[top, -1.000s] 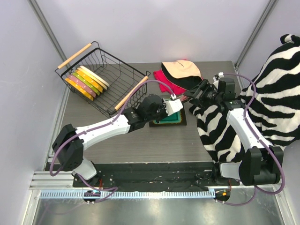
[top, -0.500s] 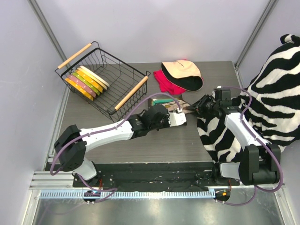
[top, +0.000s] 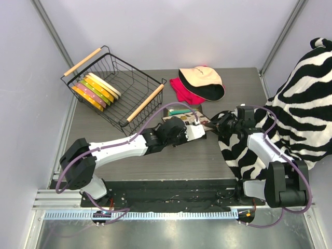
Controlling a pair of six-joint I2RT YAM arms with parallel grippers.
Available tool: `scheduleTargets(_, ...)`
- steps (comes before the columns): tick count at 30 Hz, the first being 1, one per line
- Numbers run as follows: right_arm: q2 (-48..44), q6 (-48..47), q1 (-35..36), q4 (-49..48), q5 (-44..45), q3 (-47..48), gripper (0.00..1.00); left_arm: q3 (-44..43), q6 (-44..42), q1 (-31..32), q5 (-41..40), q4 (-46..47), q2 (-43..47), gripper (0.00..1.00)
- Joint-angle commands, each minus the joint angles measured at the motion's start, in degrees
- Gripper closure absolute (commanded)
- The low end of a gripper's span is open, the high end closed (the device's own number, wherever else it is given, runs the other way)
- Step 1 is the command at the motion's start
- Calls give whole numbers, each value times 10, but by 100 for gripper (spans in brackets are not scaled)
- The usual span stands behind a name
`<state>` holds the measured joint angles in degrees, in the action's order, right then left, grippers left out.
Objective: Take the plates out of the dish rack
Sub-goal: Place the plate at the center of the board.
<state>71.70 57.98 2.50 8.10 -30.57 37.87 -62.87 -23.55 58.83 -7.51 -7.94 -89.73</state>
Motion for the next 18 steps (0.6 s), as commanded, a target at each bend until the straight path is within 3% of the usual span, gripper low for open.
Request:
scheduleTargets(1, -42, -48, 10, -180, -57, -37, 99, -17, 70, -10, 9, 126, 32, 55)
scheduleTargets(5, -47, -42, 9, -222, -49, -64, 99, -6, 95, -10, 12, 126, 39, 37)
scheduleTargets(9, -49, -23, 9, -279, -45, -96, 99, 13, 107, -11, 14, 136, 54, 25)
scheduleTargets(11, -50, -10, 9, -328, -45, -120, 99, 16, 113, -11, 16, 125, 59, 11)
scheduleTargets(14, -53, 3, 10, -377, -38, -145, 99, 21, 128, -12, 21, 111, 69, 2)
scheduleTargets(18, -58, 13, 9, -432, -21, -175, 99, 37, 167, -20, 34, 106, 86, 0)
